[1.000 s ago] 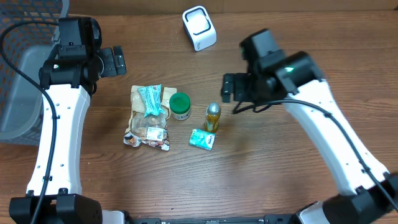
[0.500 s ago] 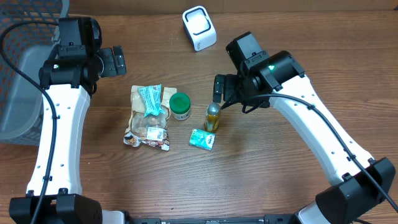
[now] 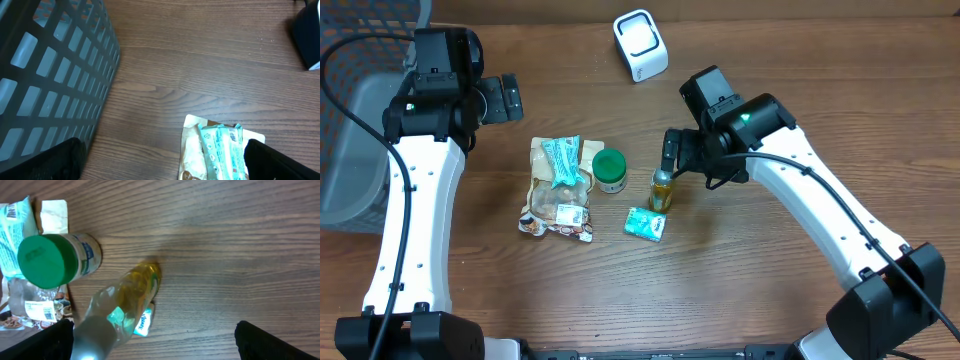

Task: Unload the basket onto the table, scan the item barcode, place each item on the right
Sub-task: 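Move the right gripper down over the yellow bottle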

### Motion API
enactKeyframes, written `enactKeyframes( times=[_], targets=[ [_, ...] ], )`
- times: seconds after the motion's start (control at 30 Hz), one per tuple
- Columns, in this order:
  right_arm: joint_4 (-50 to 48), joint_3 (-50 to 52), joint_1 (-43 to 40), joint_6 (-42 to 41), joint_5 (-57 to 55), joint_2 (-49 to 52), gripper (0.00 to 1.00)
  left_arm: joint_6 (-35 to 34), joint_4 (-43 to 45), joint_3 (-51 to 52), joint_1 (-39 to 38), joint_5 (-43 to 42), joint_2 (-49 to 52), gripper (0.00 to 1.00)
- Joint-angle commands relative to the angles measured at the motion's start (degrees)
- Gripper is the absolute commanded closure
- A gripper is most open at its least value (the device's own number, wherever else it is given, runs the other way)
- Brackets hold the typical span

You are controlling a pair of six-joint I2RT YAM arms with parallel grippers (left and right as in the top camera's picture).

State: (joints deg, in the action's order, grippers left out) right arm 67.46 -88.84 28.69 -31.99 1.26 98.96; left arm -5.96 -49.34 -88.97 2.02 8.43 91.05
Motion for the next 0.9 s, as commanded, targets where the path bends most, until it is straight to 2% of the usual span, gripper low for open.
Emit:
enactKeyframes(
  times=[0.0,0.33,0.87],
  targets=[
    [-0.9,0.5,0.2,-2.8,-0.1,0.2,0.00,0.4,0.1,-0.4,0.2,0.6,0.0,0.00],
    [-5.1,0.3,2.6,-3.5,0.3,0.2,0.00,0.4,0.1,-0.4,0.2,0.6,0.0,0.00],
    [-4.6,0.5,8.9,-11.5,-4.6,2.6,0.00,0.4,0.1,-0.4,0.2,0.6,0.0,0.00]
  ],
)
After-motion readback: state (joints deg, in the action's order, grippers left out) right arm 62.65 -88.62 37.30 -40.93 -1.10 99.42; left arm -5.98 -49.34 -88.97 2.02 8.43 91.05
